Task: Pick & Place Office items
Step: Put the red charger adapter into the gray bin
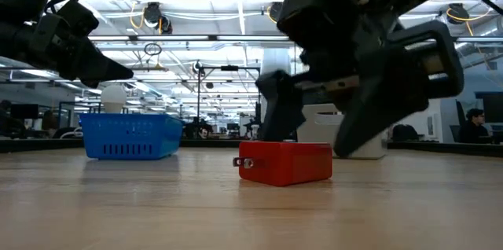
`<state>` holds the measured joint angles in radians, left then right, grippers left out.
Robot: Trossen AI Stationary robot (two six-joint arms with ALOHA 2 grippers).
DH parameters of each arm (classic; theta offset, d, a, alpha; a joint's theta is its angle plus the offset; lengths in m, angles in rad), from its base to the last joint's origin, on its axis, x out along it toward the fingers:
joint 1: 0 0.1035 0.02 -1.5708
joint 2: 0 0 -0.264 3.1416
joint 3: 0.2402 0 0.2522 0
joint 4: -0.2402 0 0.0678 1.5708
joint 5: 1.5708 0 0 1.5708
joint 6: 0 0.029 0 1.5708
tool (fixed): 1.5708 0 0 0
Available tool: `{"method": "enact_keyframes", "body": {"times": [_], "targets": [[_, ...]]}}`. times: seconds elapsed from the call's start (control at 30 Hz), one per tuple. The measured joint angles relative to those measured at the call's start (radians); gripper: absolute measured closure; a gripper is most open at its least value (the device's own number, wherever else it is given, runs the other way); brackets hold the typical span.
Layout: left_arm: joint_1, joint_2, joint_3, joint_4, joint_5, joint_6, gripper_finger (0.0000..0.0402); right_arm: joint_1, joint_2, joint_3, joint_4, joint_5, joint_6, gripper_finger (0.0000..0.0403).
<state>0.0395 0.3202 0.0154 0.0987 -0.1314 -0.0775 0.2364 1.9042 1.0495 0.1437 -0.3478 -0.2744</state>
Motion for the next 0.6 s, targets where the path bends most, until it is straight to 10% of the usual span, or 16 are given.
{"method": "enact_keyframes", "body": {"times": [0.33,0.6], "targets": [[0.000,0.000,0.000,-0.008,0.000,0.000,0.0376,-0.038,0.062,0.054,-0.008,-0.092,-0.002,0.0061],[0.000,0.000,0.000,-0.019,-0.001,0.001,0.0376,-0.065,0.062,0.054,-0.012,-0.106,-0.001,0.0174]]}}
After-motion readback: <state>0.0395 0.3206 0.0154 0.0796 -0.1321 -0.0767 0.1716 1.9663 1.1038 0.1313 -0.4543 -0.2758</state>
